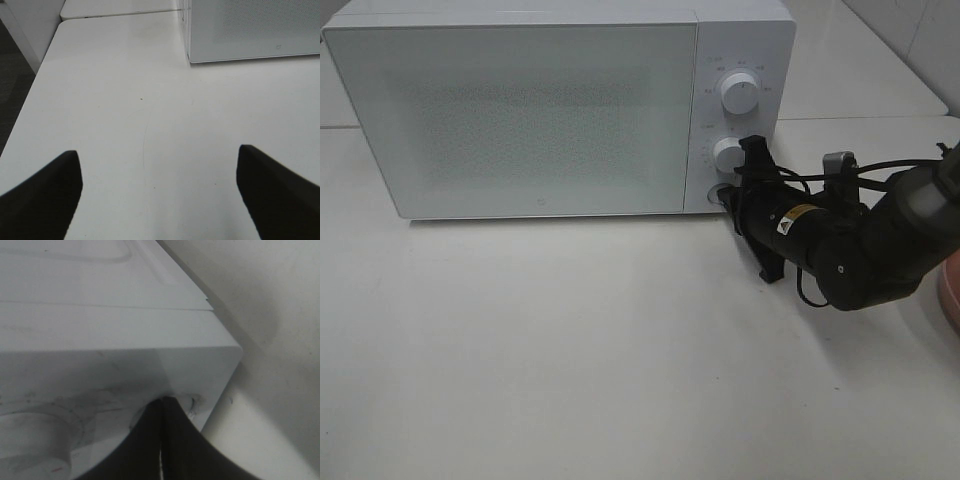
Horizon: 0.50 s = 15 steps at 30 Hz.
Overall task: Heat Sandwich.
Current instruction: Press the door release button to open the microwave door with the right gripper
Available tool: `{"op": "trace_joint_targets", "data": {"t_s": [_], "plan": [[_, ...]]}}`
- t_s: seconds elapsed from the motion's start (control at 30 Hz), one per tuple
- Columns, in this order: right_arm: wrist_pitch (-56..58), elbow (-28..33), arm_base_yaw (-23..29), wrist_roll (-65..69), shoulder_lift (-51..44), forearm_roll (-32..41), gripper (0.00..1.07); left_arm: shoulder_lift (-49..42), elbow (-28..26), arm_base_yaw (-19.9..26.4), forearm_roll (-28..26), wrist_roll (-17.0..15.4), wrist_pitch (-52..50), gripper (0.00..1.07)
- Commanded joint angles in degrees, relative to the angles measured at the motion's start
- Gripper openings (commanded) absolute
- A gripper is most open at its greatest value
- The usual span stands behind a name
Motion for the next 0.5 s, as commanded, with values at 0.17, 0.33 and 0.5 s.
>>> {"op": "trace_joint_targets", "data": {"t_s": [0.17, 0.33, 0.5], "plan": [[-3.6, -3.6, -0.5, -0.4, -0.2, 3.0, 0.0, -1.3, 0.1, 0.0, 0.0, -0.1, -0.6, 0.78], [-3.7, -4.6, -0.5, 1.1, -0.2, 5.7, 0.0, -1.3, 0.1, 0.0, 0.0, -0.1, -0.6, 0.78], [-5.0, -5.3, -0.5, 1.3, -0.2, 5.7, 0.0, -1.3, 0.1, 0.0, 0.0, -0.1, -0.6, 0.78]]}}
